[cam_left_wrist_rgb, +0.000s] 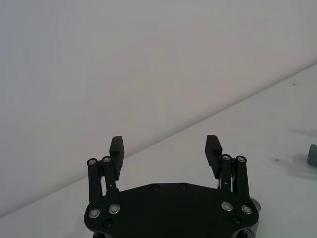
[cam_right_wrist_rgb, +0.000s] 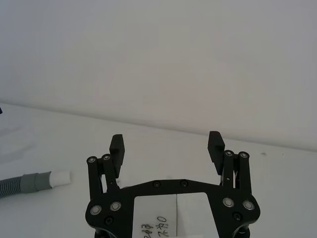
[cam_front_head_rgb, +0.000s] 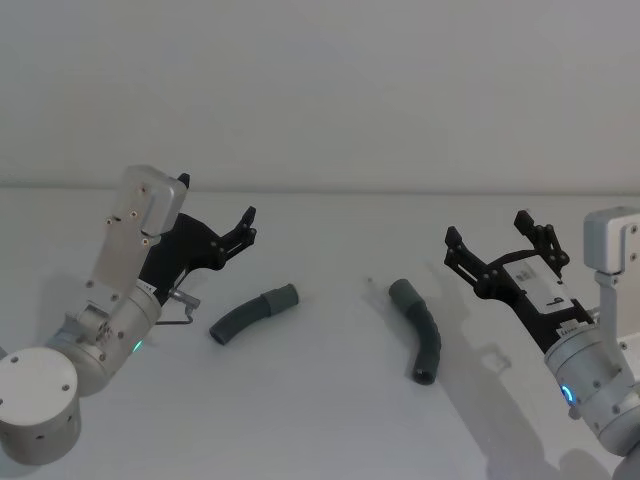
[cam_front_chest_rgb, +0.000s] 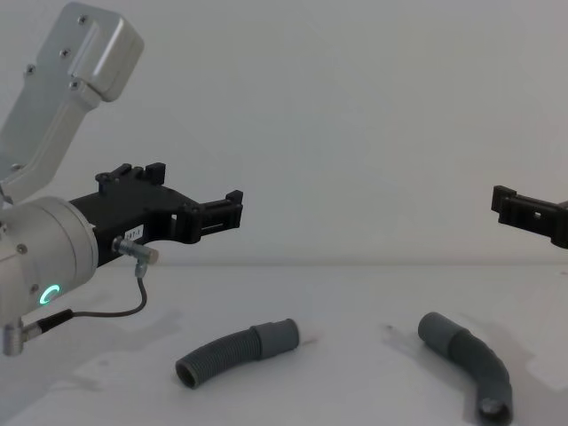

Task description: Use both hands to pick up one end of the pipe from the table, align the ends, and insert them.

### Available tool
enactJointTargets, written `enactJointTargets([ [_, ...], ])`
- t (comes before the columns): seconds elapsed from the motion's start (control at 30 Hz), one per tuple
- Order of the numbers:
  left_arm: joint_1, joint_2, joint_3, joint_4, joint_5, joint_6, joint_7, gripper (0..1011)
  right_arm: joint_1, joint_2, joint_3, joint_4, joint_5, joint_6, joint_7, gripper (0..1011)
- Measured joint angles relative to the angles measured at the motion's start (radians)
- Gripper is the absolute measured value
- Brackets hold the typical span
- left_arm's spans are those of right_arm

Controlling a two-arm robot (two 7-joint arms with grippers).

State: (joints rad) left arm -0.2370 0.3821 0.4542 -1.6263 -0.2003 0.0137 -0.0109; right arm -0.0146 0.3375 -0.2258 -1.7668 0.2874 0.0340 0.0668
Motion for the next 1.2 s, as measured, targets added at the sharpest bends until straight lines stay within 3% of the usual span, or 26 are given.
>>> enactJointTargets([
  [1.2,-0.001,0.006,-0.001,-0.001,-0.004,0.005,-0.016,1001,0.0,0.0,0.0,0.0,0.0,0.0,0.0,1002],
])
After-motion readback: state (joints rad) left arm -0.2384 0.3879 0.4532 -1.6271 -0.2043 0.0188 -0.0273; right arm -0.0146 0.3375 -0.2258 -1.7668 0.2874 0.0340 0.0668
